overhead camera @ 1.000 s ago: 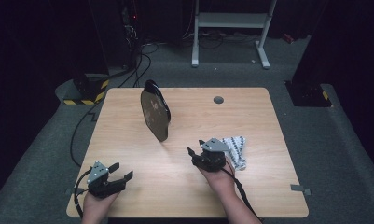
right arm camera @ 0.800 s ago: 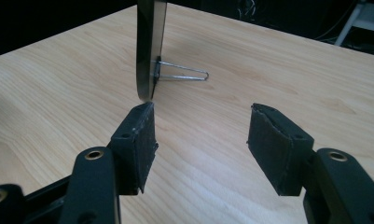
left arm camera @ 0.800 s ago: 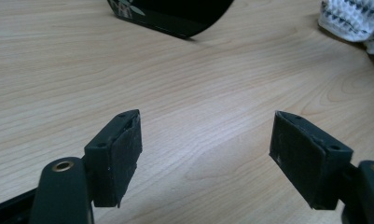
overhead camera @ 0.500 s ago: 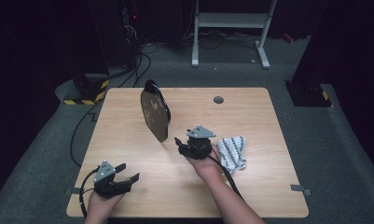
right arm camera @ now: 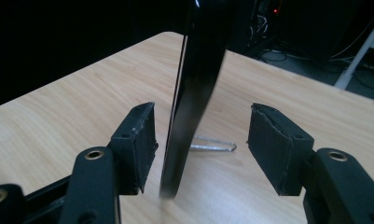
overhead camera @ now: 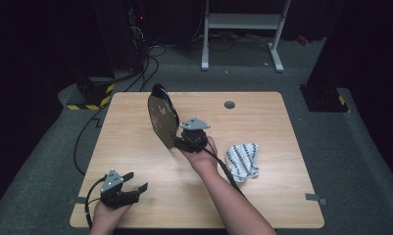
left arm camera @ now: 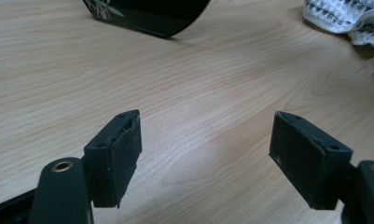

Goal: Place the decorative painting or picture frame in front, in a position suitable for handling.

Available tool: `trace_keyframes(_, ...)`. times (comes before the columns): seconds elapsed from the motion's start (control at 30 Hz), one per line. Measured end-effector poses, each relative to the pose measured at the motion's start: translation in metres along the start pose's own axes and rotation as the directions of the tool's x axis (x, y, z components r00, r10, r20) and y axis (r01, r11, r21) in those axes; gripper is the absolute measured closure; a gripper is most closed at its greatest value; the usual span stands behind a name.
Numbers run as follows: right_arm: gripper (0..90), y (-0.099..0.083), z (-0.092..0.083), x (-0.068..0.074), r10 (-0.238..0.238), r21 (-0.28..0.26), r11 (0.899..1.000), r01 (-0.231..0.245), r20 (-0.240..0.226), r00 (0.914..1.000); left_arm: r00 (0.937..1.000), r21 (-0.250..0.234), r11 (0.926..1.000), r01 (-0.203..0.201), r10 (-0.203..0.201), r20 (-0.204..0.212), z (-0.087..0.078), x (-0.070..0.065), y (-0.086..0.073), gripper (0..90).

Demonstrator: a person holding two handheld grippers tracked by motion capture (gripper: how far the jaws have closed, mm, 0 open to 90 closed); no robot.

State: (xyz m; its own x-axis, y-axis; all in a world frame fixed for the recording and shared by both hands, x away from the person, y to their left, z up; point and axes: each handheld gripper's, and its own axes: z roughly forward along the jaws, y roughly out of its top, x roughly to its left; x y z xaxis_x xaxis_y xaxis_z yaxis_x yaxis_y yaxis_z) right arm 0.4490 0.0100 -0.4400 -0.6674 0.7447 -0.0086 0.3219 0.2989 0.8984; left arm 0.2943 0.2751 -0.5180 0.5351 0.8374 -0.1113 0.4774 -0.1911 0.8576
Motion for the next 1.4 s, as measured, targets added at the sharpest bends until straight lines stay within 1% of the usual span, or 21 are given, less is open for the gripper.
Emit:
trace_keyframes(0.07, 41.8, 0.005, 0.007, 0.002, -0.022, 0.005, 1.0, 0.022, 0.007, 0.9997, 1.0, 0.006, 1.0, -0.002, 0.002, -0.002, 0.0, 0.0, 0.0, 25.6)
trace_keyframes(0.13, 42.4, 0.01, 0.011, 0.002, -0.014, 0.002, 1.0, 0.014, 0.003, 0.9999, 1.0, 0.004, 1.0, -0.001, 0.001, -0.002, 0.001, 0.001, -0.001, 25.7)
trace_keyframes(0.23, 43.3, 0.017, 0.02, 0.0, 0.009, -0.004, 1.0, -0.009, 0.0, 1.0, 1.0, 0.004, 1.0, 0.0, 0.0, -0.004, 0.0, 0.001, -0.001, 25.8)
trace_keyframes(0.33, 44.9, 0.022, 0.026, 0.0, 0.026, -0.005, 1.0, -0.026, -0.007, 0.9996, 1.0, 0.006, 1.0, -0.006, 0.006, -0.008, 0.0, 0.002, -0.001, 25.8)
trace_keyframes(0.43, 48.3, 0.026, 0.031, 0.0, 0.028, -0.023, 0.999, -0.028, -0.008, 0.9996, 0.9999, 0.007, 0.9999, -0.007, 0.007, -0.011, 0.001, 0.002, -0.001, 26.2)
trace_keyframes(0.57, 54.1, 0.031, 0.037, 0.001, 0.02, -0.015, 1.0, -0.02, -0.01, 0.9997, 0.9999, 0.007, 0.9999, -0.008, 0.008, -0.013, 0.0, 0.002, -0.002, 26.3)
trace_keyframes(0.6, 55.9, 0.032, 0.038, 0.002, 0.026, -0.017, 1.0, -0.026, -0.011, 0.9996, 0.9999, 0.007, 0.9999, -0.008, 0.009, -0.012, 0.0, 0.002, -0.002, 26.3)
trace_keyframes(0.63, 57.8, 0.032, 0.039, 0.002, 0.029, -0.021, 0.999, -0.029, -0.014, 0.9995, 0.9999, 0.006, 0.9999, -0.009, 0.009, -0.013, 0.0, 0.002, -0.002, 26.4)
trace_keyframes(0.67, 63.4, 0.034, 0.038, 0.005, 0.021, -0.037, 0.999, -0.021, -0.014, 0.9997, 0.9998, 0.005, 1.0, -0.008, 0.008, -0.016, 0.0, 0.002, -0.002, 26.8)
trace_keyframes(0.7, 63.4, 0.034, 0.038, 0.005, 0.021, -0.037, 0.999, -0.021, -0.014, 0.9997, 0.9998, 0.004, 1.0, -0.008, 0.008, -0.017, -0.001, 0.002, -0.002, 26.8)
trace_keyframes(0.77, 67.7, 0.035, 0.037, 0.006, 0.018, -0.047, 0.999, -0.019, -0.015, 0.9997, 0.9998, 0.001, 1.0, -0.008, 0.008, -0.018, -0.001, 0.003, -0.002, 27.0)
trace_keyframes(0.8, 71.5, 0.036, 0.036, 0.005, 0.049, -0.053, 0.997, -0.05, -0.028, 0.9984, 0.9998, 0.001, 1.0, -0.008, 0.008, -0.019, -0.001, 0.002, -0.002, 27.1)
trace_keyframes(0.83, 71.5, 0.036, 0.036, 0.005, 0.049, -0.053, 0.997, -0.05, -0.028, 0.9984, 0.9998, 0.002, 1.0, -0.008, 0.008, -0.019, -0.001, 0.002, -0.002, 27.1)
trace_keyframes(0.93, 78.4, 0.036, 0.036, 0.002, 0.083, -0.053, 0.995, -0.085, -0.036, 0.9959, 0.9998, 0.002, 1.0, -0.009, 0.009, -0.019, -0.001, 0.002, -0.002, 27.3)
trace_keyframes(1.0, 79.6, 0.037, 0.036, 0.001, 0.09, -0.051, 0.994, -0.091, -0.036, 0.9953, 0.9997, 0.003, 0.9999, -0.011, 0.011, -0.021, 0.0, 0.002, -0.002, 27.4)
trace_keyframes(1.07, 80.7, 0.036, 0.036, -0.002, 0.12, -0.051, 0.991, -0.124, -0.064, 0.9907, 0.9997, 0.001, 0.9999, -0.01, 0.01, -0.022, 0.0, 0.002, -0.002, 27.7)
trace_keyframes(1.3, 81.0, 0.042, 0.036, 0.008, 0.065, -0.065, 0.996, -0.069, -0.05, 0.9966, 0.9996, -0.003, 1.0, -0.009, 0.009, -0.026, -0.002, 0.004, -0.002, 28.0)
trace_keyframes(1.4, 81.1, 0.046, 0.028, 0.01, 0.066, -0.076, 0.995, -0.071, -0.057, 0.9962, 0.9996, -0.006, 1.0, -0.007, 0.007, -0.026, -0.002, 0.004, -0.002, 28.1)
